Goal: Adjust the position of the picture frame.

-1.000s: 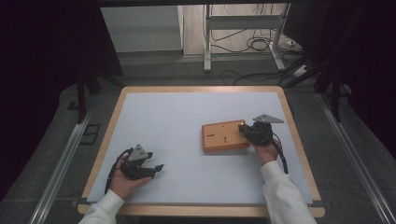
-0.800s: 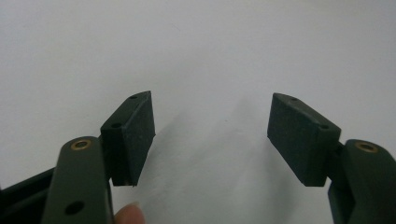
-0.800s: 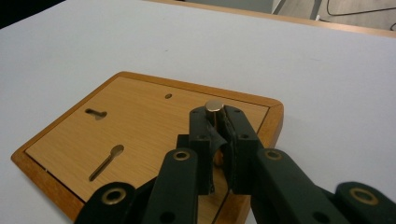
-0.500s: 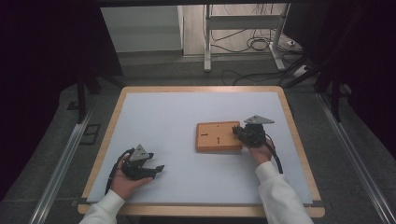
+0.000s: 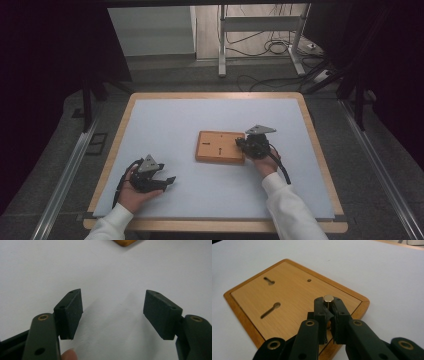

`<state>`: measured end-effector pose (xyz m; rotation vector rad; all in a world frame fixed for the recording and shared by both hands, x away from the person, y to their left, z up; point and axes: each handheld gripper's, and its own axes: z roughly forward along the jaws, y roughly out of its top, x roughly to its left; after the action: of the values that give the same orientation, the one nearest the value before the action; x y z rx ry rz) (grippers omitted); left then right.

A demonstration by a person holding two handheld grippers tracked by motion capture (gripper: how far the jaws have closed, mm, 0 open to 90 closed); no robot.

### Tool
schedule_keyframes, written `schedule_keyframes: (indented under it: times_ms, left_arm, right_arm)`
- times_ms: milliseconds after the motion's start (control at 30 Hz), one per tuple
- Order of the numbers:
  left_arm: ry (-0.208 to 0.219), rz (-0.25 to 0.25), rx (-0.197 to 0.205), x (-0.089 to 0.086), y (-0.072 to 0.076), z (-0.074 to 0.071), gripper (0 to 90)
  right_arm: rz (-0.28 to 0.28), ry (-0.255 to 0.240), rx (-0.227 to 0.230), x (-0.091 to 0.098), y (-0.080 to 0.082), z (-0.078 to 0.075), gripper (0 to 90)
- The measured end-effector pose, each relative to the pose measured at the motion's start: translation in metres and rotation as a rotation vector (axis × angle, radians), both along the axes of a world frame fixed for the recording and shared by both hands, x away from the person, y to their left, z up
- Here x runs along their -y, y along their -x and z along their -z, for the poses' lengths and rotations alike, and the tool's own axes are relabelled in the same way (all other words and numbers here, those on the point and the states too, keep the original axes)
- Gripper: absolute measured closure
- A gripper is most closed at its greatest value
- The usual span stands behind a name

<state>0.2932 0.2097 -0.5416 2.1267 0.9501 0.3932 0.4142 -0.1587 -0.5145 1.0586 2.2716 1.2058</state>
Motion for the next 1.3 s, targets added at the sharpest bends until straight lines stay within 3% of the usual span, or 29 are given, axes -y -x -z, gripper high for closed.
schedule_keyframes:
  times_ms: [467,500,600,633,667,767,800,933,1167,1233,1300]
  left_arm:
    - [0.001,0.004,0.001,0.0,0.001,0.0,31.5]
    - [0.002,0.003,0.002,0.0,0.001,0.0,31.5]
    - [0.004,-0.003,0.003,-0.002,0.0,-0.001,31.5]
    - [0.004,-0.003,0.003,-0.002,0.0,-0.001,31.5]
    - [0.003,-0.003,0.002,-0.002,-0.001,-0.001,31.5]
    - [-0.003,0.004,0.006,0.0,-0.002,-0.003,31.5]
    - [-0.003,0.004,0.006,0.0,-0.002,-0.003,31.5]
    - [-0.003,0.01,0.021,0.005,-0.007,-0.008,31.5]
    - [0.003,0.022,0.037,0.016,-0.019,-0.017,34.0]
    - [0.006,0.025,0.039,0.018,-0.023,-0.018,37.8]
    - [0.013,0.041,0.041,0.022,-0.03,-0.022,47.4]
  right_arm:
    - [-0.017,0.0,-0.009,-0.003,0.002,0.002,82.7]
    - [-0.018,0.0,-0.01,-0.003,0.002,0.002,80.7]
    - [-0.007,-0.04,0.015,0.003,0.007,-0.009,54.2]
    - [-0.007,-0.04,0.015,0.003,0.007,-0.009,54.2]
    - [0.013,-0.034,0.02,0.007,0.012,-0.014,39.4]
    - [0.028,-0.037,0.021,0.017,0.025,-0.019,31.9]
    - [0.028,-0.037,0.021,0.017,0.025,-0.019,31.9]
    - [0.037,-0.023,-0.001,0.039,0.051,-0.02,27.0]
    - [0.032,0.011,-0.032,0.068,0.083,-0.009,25.7]
    - [0.029,0.019,-0.034,0.071,0.087,-0.008,25.7]
    - [0.027,0.032,-0.043,0.079,0.096,-0.003,25.6]
